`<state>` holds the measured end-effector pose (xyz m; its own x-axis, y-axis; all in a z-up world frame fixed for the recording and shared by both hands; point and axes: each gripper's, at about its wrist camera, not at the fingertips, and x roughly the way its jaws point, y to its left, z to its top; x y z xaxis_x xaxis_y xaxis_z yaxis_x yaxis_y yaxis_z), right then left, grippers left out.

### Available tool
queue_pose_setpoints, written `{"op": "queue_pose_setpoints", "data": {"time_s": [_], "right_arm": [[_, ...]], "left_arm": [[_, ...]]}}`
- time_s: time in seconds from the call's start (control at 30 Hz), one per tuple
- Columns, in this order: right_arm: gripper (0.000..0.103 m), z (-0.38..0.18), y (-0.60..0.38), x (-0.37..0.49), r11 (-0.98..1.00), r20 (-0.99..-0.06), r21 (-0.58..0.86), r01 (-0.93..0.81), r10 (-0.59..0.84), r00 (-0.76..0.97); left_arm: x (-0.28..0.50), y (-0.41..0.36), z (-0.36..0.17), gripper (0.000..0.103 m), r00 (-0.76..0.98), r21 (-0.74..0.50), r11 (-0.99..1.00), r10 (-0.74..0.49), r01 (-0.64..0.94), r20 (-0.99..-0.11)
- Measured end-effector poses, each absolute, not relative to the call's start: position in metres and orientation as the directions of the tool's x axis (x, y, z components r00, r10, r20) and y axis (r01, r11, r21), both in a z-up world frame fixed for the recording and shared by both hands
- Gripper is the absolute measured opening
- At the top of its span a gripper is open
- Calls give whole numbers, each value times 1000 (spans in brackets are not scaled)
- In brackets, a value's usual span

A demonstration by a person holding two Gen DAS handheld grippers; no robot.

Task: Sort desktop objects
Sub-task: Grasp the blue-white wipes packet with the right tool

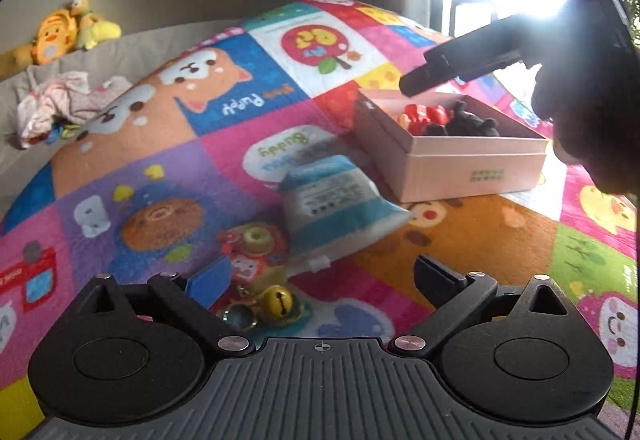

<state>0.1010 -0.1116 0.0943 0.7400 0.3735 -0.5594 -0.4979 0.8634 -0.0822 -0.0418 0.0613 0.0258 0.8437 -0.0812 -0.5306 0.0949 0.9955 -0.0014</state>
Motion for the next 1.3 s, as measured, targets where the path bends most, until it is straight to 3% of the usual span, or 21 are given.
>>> {"op": "queue_pose_setpoints", "data": {"time_s": [0.1,0.2,0.37,0.4,0.53,0.73,0.9,0.97,1.03,1.1,1.3], "right_arm": [[83,80,-78,90,814,-617,-1,-581,457,641],[78,60,-46,86,798,-643,-14,-602,454,617],[78,35,-23,85,799,-686,21,-600,449,573],[76,35,-24,84,797,-690,28,-603,452,566],[49,42,-43,70,767,-704,63,-639,488,517],[39,41,-91,43,786,-725,16,-618,435,534],[42,45,-125,36,821,-707,40,-569,426,565],[53,52,-126,38,824,-686,79,-561,453,570],[75,57,-120,42,825,-659,120,-552,482,577],[83,59,-105,50,822,-650,159,-546,503,569],[84,34,-54,80,841,-699,171,-514,471,538]], "left_arm": [[-43,72,27,101,842,-7,998,-51,56,-536],[-48,80,28,101,841,-6,999,-32,34,-541],[-55,89,24,102,827,6,999,-26,36,-562],[-56,89,22,102,823,6,999,-27,37,-568],[-54,89,17,102,810,-6,999,-35,39,-585],[-44,83,14,102,795,-26,998,-58,54,-604],[-34,79,12,102,781,-27,999,-40,29,-624],[-32,75,10,102,772,-6,1000,-16,16,-635],[-32,71,8,102,758,17,1000,5,9,-652],[-32,68,5,103,741,40,999,28,-2,-671],[-36,67,3,103,742,40,999,37,-13,-670]]}}
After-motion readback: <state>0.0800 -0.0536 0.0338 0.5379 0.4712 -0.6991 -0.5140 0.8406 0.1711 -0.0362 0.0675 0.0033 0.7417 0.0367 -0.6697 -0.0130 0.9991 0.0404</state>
